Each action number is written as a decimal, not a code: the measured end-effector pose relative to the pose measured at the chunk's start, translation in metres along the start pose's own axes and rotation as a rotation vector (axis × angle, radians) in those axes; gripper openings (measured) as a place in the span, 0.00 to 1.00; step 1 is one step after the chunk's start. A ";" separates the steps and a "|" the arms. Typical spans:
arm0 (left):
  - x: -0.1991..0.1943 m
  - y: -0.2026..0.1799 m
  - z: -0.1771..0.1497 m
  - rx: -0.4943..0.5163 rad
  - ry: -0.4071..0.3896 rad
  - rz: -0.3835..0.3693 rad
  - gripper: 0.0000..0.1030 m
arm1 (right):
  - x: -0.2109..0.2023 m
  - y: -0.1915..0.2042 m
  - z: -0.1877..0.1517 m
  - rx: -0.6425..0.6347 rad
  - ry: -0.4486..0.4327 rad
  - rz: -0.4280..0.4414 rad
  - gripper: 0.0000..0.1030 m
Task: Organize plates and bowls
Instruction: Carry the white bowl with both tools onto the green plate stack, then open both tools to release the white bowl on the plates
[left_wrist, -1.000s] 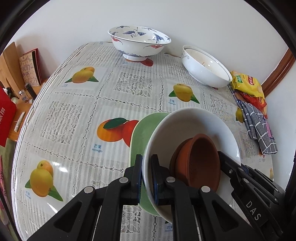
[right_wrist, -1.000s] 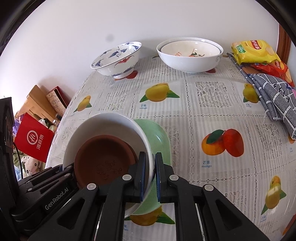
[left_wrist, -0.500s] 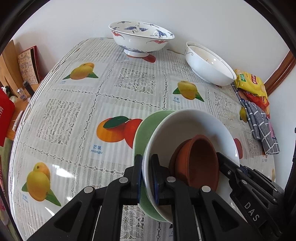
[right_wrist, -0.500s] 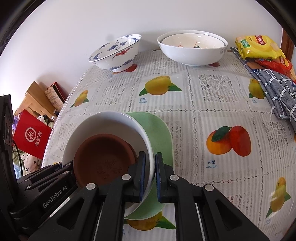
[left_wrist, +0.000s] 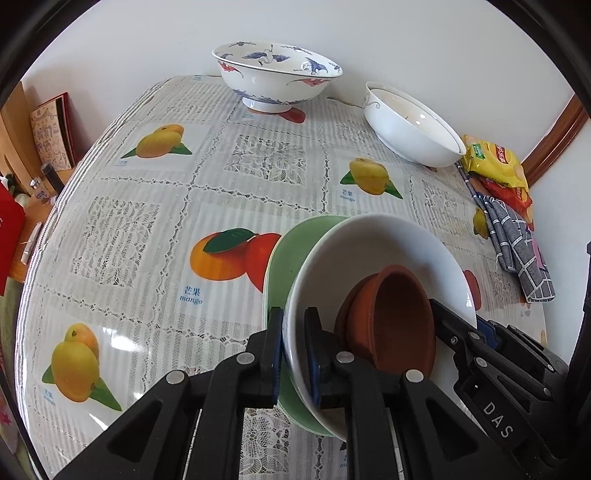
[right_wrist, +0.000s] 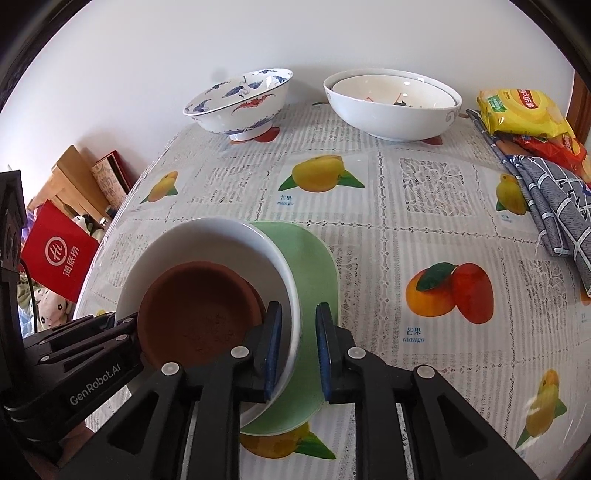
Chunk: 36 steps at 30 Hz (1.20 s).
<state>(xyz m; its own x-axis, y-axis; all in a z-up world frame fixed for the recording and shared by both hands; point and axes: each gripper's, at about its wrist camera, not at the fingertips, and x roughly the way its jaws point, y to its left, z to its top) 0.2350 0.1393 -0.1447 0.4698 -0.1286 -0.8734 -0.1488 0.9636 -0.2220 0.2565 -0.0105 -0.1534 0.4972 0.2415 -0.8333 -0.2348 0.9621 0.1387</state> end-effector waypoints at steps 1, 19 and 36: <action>0.000 0.000 0.000 0.002 0.001 0.000 0.12 | 0.000 0.000 0.000 -0.003 0.000 -0.001 0.19; -0.006 -0.001 -0.007 0.026 0.031 -0.017 0.13 | -0.008 0.001 -0.009 -0.026 0.010 -0.014 0.20; -0.039 -0.006 -0.017 0.057 -0.026 0.049 0.29 | -0.038 -0.004 -0.022 -0.029 -0.040 -0.027 0.35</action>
<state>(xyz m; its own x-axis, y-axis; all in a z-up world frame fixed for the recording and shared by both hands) 0.2026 0.1341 -0.1170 0.4860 -0.0758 -0.8707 -0.1229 0.9804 -0.1540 0.2204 -0.0260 -0.1336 0.5369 0.2209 -0.8142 -0.2447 0.9644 0.1004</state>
